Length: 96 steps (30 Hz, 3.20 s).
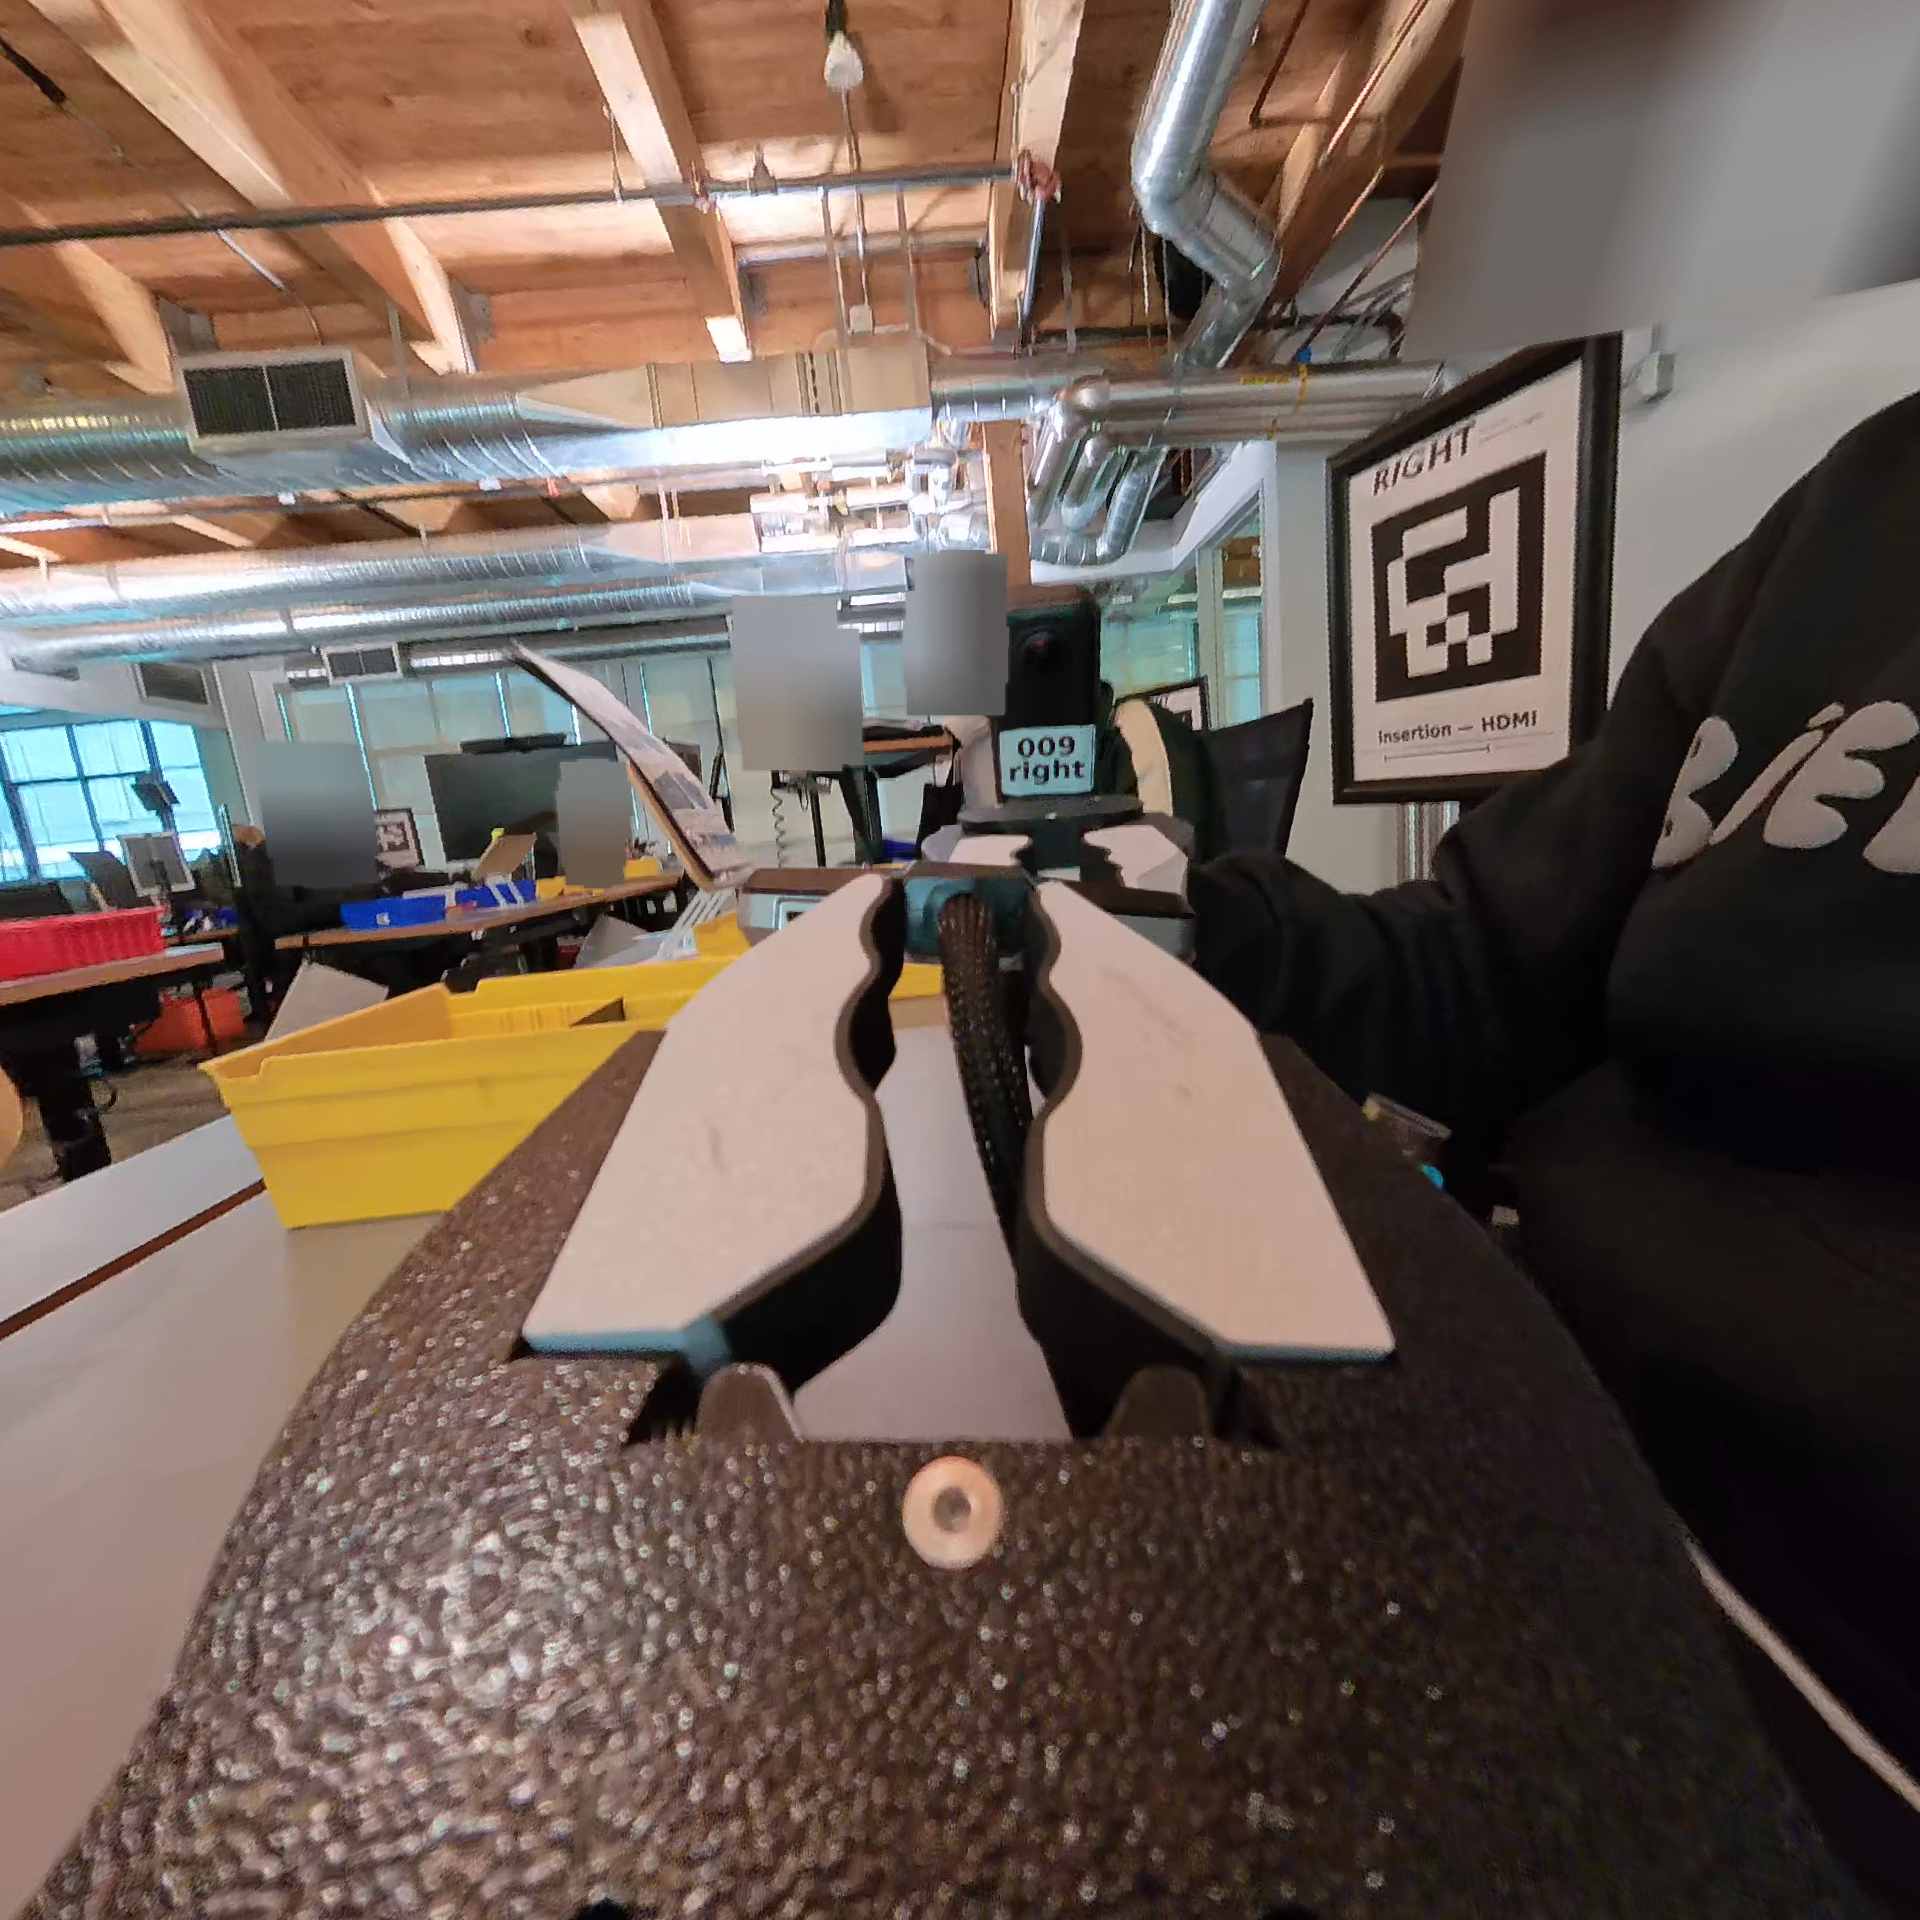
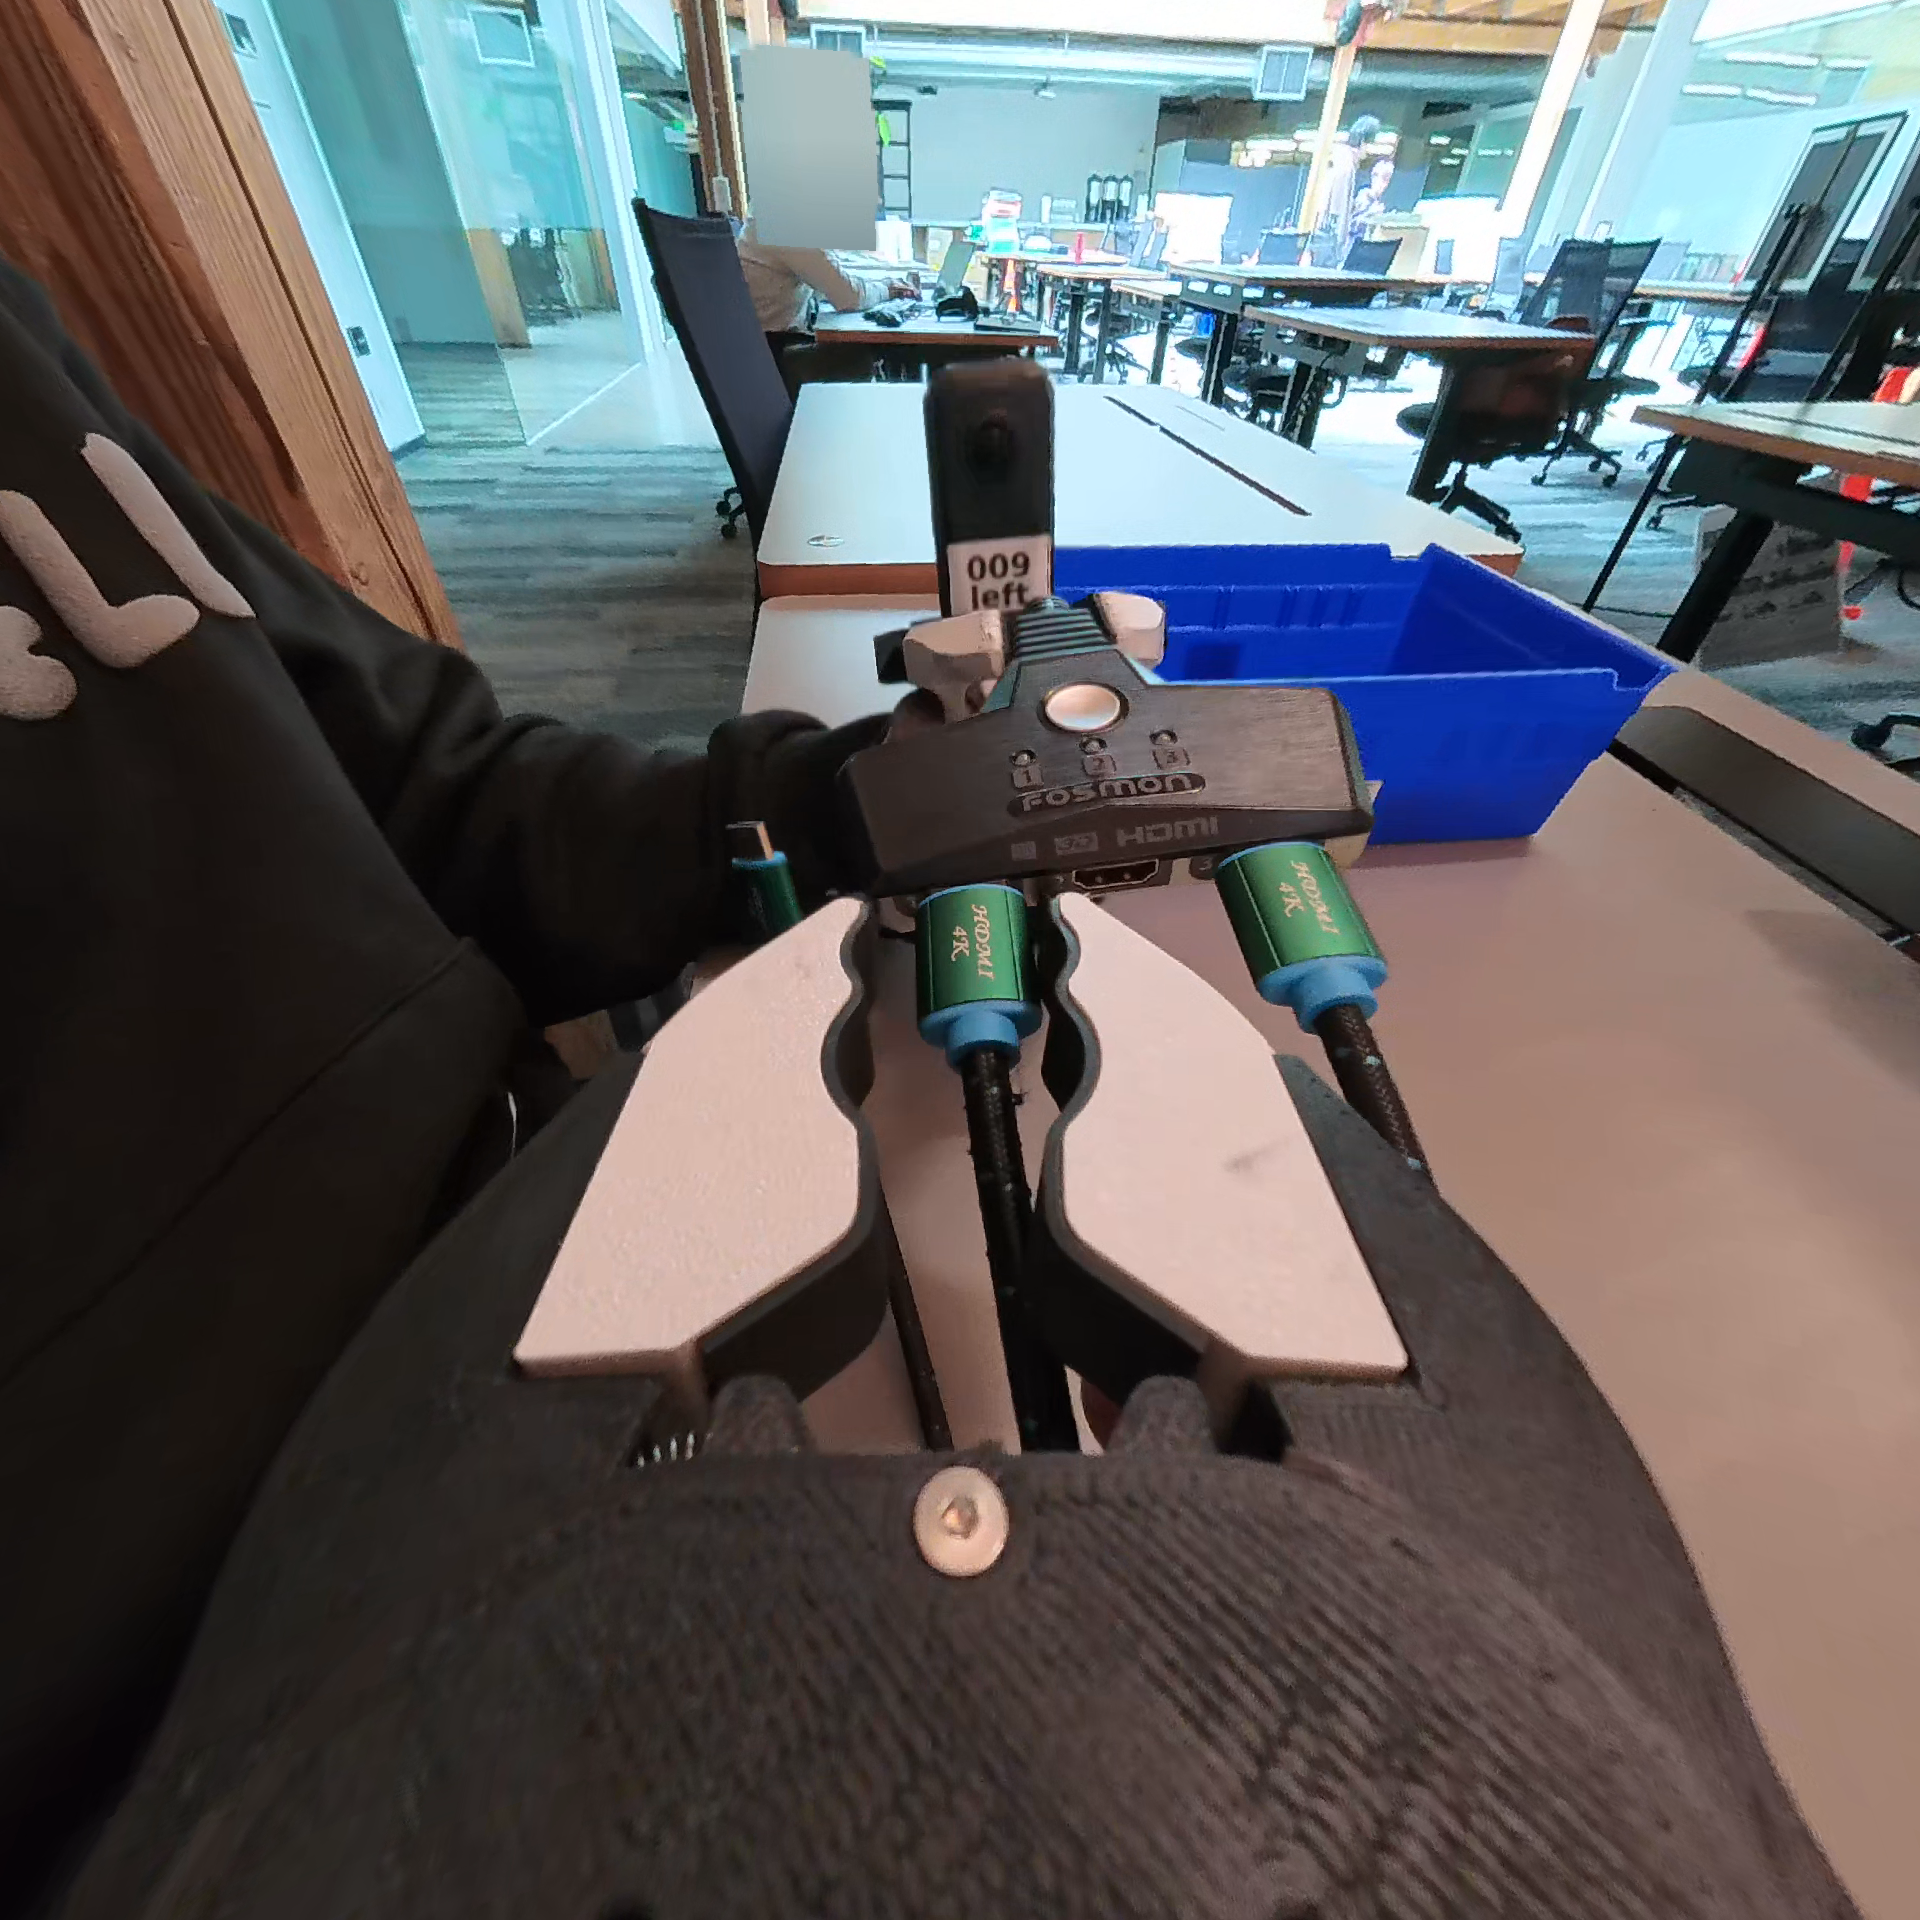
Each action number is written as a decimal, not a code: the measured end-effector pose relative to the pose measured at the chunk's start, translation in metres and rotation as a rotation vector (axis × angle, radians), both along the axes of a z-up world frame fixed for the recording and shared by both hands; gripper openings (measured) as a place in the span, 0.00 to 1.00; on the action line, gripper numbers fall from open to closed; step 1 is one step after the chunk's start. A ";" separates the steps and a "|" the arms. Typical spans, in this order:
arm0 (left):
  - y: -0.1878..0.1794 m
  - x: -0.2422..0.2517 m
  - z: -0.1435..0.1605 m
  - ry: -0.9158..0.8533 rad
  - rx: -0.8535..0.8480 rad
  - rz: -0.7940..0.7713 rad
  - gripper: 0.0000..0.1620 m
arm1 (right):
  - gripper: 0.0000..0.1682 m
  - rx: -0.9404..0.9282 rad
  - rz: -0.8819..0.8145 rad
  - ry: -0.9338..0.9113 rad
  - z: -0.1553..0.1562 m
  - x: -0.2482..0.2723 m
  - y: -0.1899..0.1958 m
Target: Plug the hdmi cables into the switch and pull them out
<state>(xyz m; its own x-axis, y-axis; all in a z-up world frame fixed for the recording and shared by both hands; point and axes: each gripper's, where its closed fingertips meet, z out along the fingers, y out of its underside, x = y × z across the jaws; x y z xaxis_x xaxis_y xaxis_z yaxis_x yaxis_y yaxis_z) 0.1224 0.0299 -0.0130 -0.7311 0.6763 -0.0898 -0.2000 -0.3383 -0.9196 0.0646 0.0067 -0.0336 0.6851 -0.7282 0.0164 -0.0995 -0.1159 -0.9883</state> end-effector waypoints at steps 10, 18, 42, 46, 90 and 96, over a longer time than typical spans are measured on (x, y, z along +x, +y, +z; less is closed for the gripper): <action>-0.002 -0.005 -0.013 -0.227 0.207 0.076 0.14 | 0.13 -0.109 0.002 0.038 -0.009 -0.002 -0.002; -0.001 -0.008 -0.021 -0.287 0.211 0.072 0.14 | 0.13 -0.145 0.019 0.059 -0.013 -0.003 0.000; -0.009 -0.005 -0.028 -0.146 0.187 0.038 0.14 | 0.13 -0.057 -0.009 0.017 -0.014 -0.001 -0.008; -0.008 -0.004 -0.028 -0.152 0.200 0.025 0.14 | 0.13 -0.078 -0.018 -0.006 -0.014 -0.001 -0.006; -0.003 -0.009 -0.030 -0.248 0.173 0.039 0.14 | 0.14 -0.286 0.019 0.016 -0.019 -0.007 -0.012; -0.004 -0.013 -0.032 -0.258 0.188 0.017 0.14 | 0.13 -0.233 0.045 0.010 -0.019 -0.012 -0.010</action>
<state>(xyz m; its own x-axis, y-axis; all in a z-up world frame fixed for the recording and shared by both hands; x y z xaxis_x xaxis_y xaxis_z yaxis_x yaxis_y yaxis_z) 0.1092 0.0256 -0.0450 -0.7119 0.6864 -0.1485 0.0527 -0.1587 -0.9859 0.0523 -0.0028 -0.0527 0.7178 -0.6742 0.1738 -0.0985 -0.3455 -0.9332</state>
